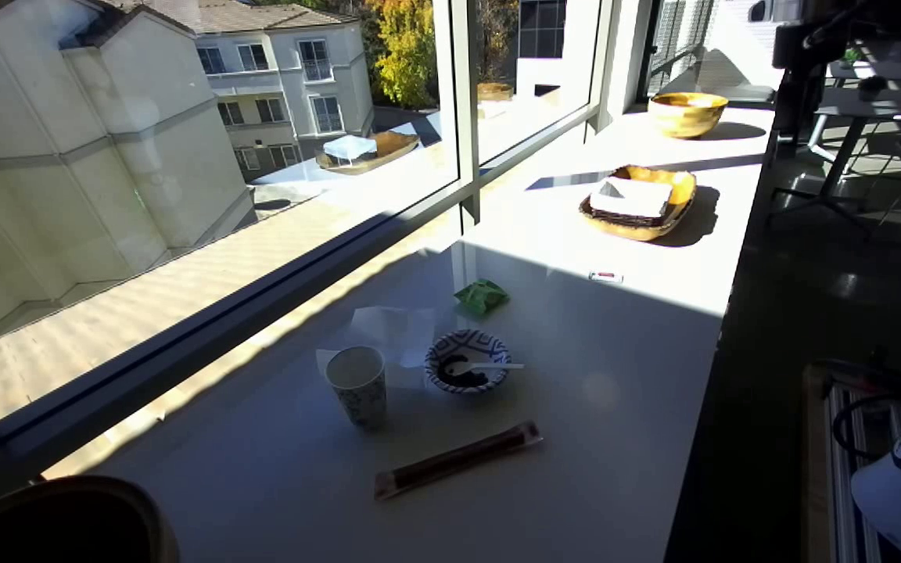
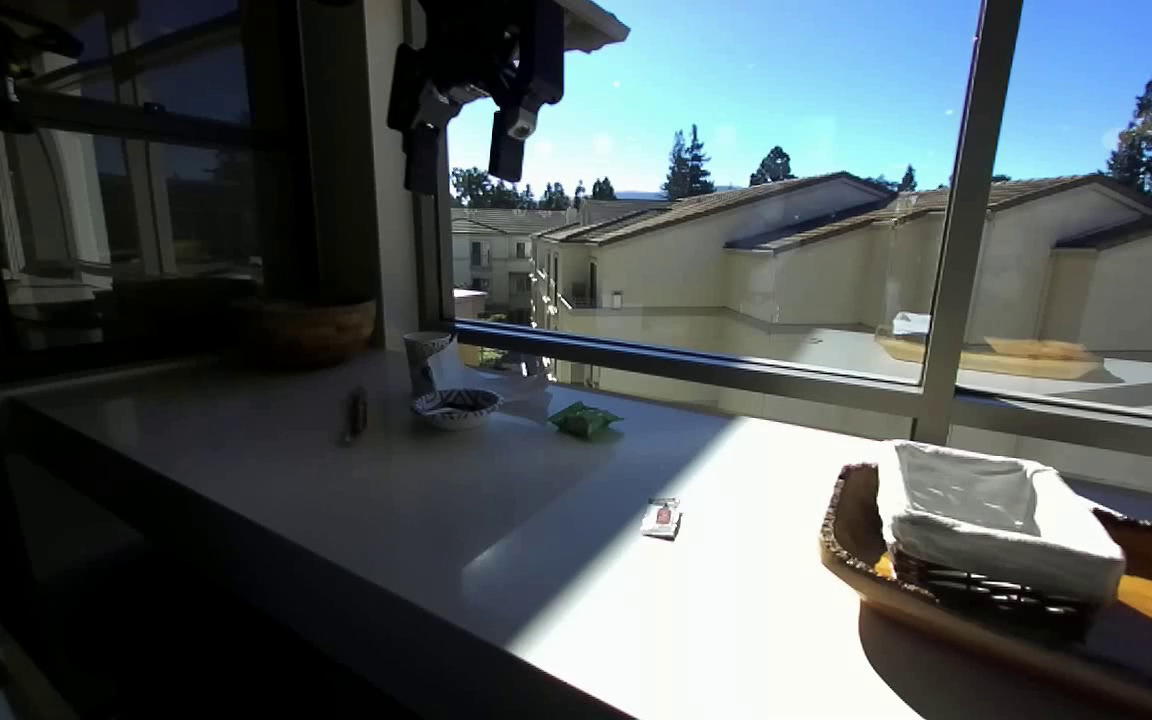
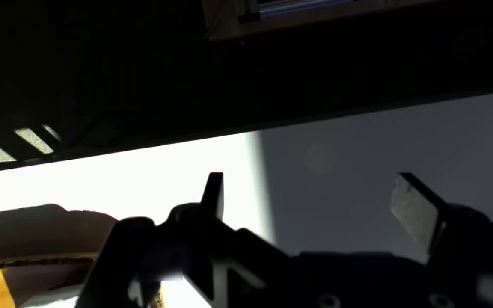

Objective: Move the sachet to the left

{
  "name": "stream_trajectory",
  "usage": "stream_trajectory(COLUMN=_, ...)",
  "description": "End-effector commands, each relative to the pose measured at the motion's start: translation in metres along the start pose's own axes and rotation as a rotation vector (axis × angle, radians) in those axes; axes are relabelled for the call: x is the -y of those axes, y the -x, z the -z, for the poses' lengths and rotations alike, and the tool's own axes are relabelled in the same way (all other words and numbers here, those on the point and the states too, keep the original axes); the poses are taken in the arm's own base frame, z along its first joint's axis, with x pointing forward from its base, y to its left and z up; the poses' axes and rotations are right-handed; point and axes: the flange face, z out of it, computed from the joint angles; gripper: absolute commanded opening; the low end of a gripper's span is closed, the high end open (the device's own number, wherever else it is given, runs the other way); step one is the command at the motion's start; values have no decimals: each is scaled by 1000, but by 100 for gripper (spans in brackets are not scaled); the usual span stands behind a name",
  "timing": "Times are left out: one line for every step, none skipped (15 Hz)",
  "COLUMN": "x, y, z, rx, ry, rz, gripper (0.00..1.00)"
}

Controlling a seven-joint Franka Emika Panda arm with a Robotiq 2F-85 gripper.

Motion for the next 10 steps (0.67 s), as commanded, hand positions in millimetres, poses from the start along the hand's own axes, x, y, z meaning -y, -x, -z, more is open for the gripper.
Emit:
stream_trajectory(x=0, y=0, z=1, rx=1, ry=0, rz=0, gripper=100)
stream_trajectory(x=0, y=0, z=1, rx=1, ry=0, rz=0, gripper=100)
stream_trajectory(x=0, y=0, z=1, rx=1, ry=0, rz=0, gripper=100)
stream_trajectory(x=0, y=0, z=1, rx=1, ry=0, rz=0, gripper=100)
stream_trajectory(x=0, y=0, z=1, rx=1, ry=0, rz=0, gripper=100)
stream_trajectory(x=0, y=0, z=1, rx=1, ry=0, rz=0, gripper=100)
stream_trajectory(x=0, y=0, z=1, rx=1, ry=0, rz=0, gripper=100)
stream_trajectory(x=3, y=-4, z=0, rx=-12, ry=-1, rz=27, gripper=100)
stream_trajectory(x=9, y=-11, z=0, rx=-59, ry=11, rz=73, gripper=100)
stream_trajectory(x=14, y=-17, z=0, rx=-89, ry=4, rz=106, gripper=100)
